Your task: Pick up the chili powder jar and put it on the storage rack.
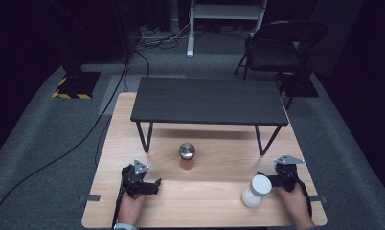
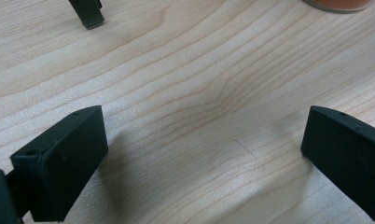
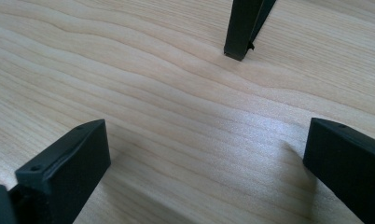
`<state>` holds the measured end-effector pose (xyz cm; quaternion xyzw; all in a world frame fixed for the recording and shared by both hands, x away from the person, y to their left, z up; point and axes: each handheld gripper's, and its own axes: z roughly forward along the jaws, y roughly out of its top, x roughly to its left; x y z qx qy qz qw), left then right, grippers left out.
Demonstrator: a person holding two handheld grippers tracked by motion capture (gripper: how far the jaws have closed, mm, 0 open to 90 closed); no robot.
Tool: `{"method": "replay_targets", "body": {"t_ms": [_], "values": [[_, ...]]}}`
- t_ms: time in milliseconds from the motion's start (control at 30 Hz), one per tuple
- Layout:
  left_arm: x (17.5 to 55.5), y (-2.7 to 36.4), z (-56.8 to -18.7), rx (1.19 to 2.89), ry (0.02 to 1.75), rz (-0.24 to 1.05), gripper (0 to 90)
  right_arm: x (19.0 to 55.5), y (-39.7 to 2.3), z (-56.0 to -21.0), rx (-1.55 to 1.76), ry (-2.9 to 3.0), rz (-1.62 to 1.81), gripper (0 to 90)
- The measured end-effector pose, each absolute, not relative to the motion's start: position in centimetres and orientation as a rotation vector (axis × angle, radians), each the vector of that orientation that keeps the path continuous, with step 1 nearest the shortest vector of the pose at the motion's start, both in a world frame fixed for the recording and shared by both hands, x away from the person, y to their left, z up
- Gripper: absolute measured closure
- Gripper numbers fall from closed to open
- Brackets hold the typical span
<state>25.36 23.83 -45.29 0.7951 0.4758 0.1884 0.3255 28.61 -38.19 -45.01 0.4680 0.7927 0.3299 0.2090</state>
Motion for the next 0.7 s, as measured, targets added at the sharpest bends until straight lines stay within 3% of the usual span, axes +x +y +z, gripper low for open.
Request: {"method": "replay_targets", "body": {"t_ms": [567, 700], "values": [[25.3, 23.6, -45.3, 2.065, 1.268, 0.503, 2.2, 28.3, -37.6, -45.0, 1.341, 2.172, 0.905, 0.0], [24.3, 24.5, -45.6, 1.992, 1.228, 0.523, 3.2, 28.3, -37.6, -45.0, 1.343, 2.172, 0.905, 0.0]]}}
